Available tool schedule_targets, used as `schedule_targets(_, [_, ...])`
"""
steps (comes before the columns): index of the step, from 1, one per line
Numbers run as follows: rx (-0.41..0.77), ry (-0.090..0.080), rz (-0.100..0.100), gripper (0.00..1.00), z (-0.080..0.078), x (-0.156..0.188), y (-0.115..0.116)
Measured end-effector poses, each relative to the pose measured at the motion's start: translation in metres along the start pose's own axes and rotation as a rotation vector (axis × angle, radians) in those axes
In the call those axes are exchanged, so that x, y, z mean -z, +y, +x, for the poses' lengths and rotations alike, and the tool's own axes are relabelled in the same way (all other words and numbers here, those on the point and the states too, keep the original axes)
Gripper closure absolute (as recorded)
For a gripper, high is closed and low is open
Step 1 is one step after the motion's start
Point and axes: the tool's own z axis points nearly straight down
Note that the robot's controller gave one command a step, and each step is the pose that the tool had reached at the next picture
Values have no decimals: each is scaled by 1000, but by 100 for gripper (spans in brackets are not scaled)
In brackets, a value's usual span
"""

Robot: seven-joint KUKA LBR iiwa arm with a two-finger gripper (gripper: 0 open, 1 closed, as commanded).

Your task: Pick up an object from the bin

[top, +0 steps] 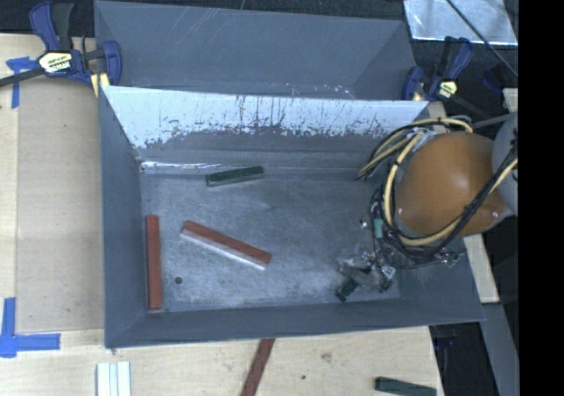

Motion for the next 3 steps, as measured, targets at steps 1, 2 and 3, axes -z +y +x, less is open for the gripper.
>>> schedule_targets(1, [-1,0,0,100,0,0,0])
schedule_targets(2, [10,-3,5,100,-25,174,-26])
schedule_targets(3, [8,1,-3,0,-24,171,-25])
